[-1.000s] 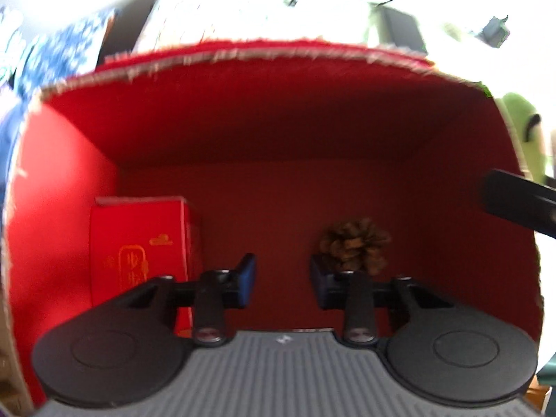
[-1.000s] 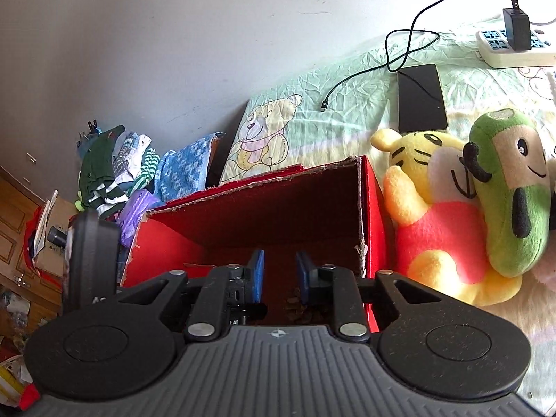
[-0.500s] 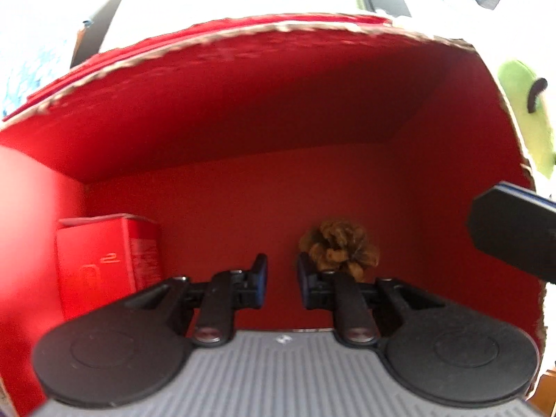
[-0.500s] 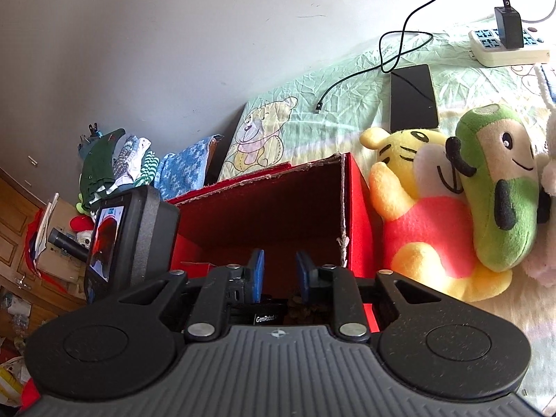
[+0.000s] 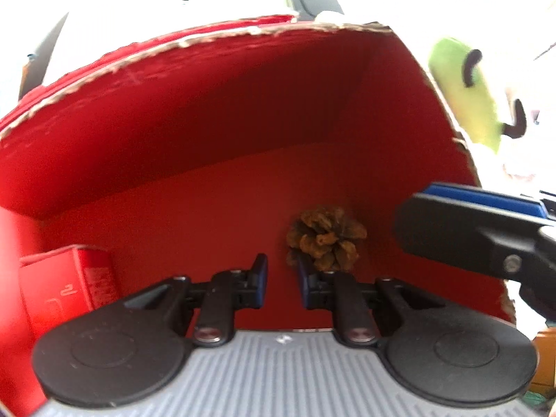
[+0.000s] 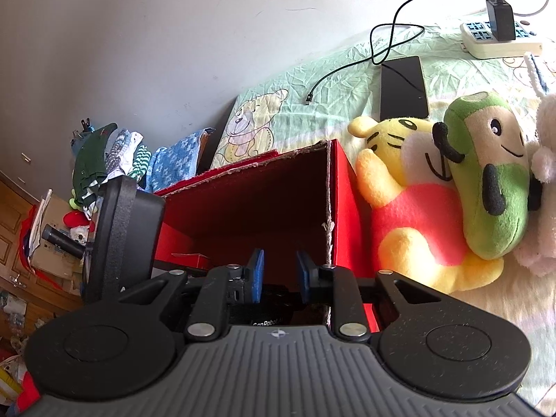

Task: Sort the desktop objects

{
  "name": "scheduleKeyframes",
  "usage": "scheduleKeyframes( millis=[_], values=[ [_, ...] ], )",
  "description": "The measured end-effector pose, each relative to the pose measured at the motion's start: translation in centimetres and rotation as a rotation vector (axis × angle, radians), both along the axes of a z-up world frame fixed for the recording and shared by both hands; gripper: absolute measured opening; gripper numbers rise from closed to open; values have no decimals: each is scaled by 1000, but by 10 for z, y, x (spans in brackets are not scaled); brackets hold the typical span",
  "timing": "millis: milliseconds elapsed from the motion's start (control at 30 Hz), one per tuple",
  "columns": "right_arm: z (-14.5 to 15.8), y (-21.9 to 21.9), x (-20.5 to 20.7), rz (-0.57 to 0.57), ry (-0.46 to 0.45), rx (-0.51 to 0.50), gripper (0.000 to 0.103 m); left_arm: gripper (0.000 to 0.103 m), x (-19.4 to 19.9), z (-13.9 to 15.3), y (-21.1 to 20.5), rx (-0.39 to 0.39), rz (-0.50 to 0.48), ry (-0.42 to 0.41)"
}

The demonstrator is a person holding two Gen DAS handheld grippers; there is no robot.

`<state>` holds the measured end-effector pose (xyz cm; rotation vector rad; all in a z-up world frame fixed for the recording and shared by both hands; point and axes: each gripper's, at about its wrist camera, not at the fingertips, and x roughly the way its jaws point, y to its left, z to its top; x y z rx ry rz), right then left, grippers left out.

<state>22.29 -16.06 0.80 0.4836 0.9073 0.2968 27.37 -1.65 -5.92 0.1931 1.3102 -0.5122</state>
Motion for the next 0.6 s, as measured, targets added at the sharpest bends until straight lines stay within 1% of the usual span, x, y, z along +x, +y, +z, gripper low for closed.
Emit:
scheduleKeyframes(
  millis=[67, 133, 200, 267, 333, 400, 433, 467, 600],
  values=[
    [0, 1, 0, -1, -1, -10, 23, 18, -1, 0, -1, -9, -24, 2],
    [0, 2, 0, -5, -2, -30, 20, 20, -4, 2, -3, -15, -60, -13],
    [1, 3, 0, -5, -3, -35, 20, 19, -5, 3, -2, -10, -55, -29],
    [0, 3, 0, -6, -5, -37, 20, 19, -3, 3, 0, -21, -52, -19],
    [-1, 3, 0, -7, 1, -30, 20, 19, -4, 3, -1, -21, -74, -22],
    [-4, 3, 0, -9, 11, -21, 18, 20, -9, 7, -4, -31, -122, -49],
    [-4, 4, -1, -16, 6, -22, 18, 20, -12, 9, -4, -24, -131, -71],
    [-3, 4, -2, -17, 4, -21, 18, 20, -13, 10, -4, -20, -129, -84],
    [-4, 2, -4, -31, -2, -15, 16, 20, -11, 12, 0, -28, -114, -93]
  ],
)
